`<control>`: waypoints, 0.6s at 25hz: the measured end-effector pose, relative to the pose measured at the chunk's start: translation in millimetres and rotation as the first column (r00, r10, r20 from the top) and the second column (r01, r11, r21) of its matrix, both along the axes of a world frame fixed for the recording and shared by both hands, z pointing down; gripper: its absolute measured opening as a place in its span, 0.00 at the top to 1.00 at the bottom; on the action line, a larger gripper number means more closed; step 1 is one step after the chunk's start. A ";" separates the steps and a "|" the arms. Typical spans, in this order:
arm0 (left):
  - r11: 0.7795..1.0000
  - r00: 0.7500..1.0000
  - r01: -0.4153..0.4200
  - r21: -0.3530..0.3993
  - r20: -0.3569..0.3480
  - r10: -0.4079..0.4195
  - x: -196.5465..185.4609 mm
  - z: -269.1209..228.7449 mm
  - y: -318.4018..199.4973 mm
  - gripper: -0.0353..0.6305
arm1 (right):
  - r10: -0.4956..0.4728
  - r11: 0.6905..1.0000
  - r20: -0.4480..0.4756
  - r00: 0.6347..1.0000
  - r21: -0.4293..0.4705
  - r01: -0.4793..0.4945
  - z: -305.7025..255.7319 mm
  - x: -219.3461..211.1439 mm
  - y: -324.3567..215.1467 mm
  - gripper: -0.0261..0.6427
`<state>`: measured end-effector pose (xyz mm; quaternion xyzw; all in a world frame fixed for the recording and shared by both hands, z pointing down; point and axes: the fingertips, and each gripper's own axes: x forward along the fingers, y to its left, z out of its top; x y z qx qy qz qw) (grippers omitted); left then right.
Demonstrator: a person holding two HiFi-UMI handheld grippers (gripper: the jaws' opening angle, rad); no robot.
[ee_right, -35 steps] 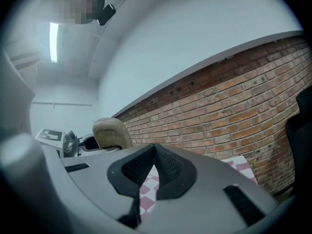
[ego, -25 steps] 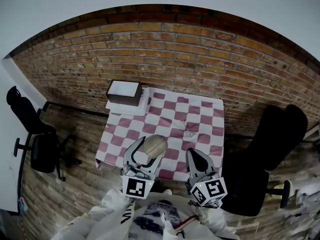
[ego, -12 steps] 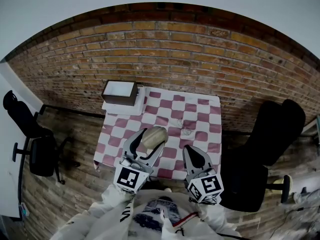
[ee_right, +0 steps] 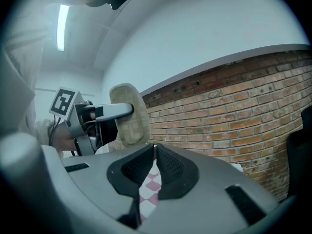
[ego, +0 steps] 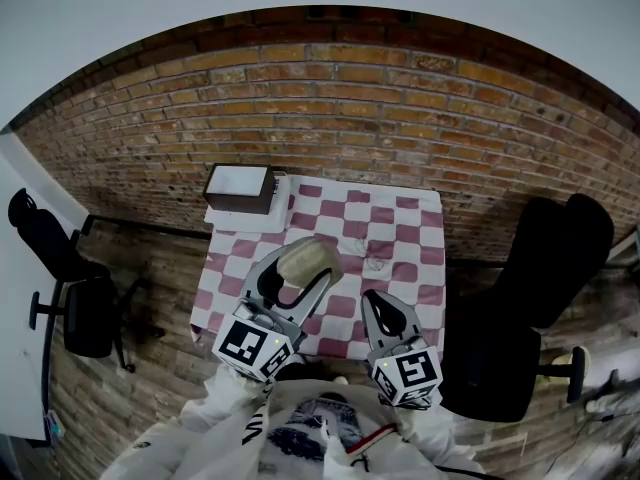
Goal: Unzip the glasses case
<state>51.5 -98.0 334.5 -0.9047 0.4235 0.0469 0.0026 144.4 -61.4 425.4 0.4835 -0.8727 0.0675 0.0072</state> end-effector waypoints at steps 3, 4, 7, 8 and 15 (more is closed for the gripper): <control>1.000 0.999 -0.014 -0.019 -0.032 0.014 0.8 -4.5 -1.3 0.53 | -0.008 1.000 -0.011 1.000 0.001 0.008 0.5 -3.6 -0.3 0.94; 0.999 0.999 -0.018 -0.026 -0.044 0.017 0.8 -5.6 -1.5 0.53 | -0.009 1.000 -0.012 1.000 -0.002 0.009 1.4 -4.3 -0.1 0.94; 0.999 0.997 -0.025 -0.038 -0.070 0.023 0.9 -9.0 -1.9 0.53 | -0.024 1.000 -0.013 1.000 -0.006 0.024 3.9 -7.1 0.5 0.94; 0.999 0.997 -0.026 -0.038 -0.074 0.023 0.9 -10.4 -2.0 0.53 | -0.027 1.000 -0.011 1.000 -0.007 0.027 4.3 -8.2 0.7 0.94; 0.998 0.995 -0.042 -0.042 -0.097 0.038 3.4 -17.8 0.5 0.53 | -0.030 1.000 -0.010 0.999 -0.004 0.030 4.2 -14.3 2.5 0.94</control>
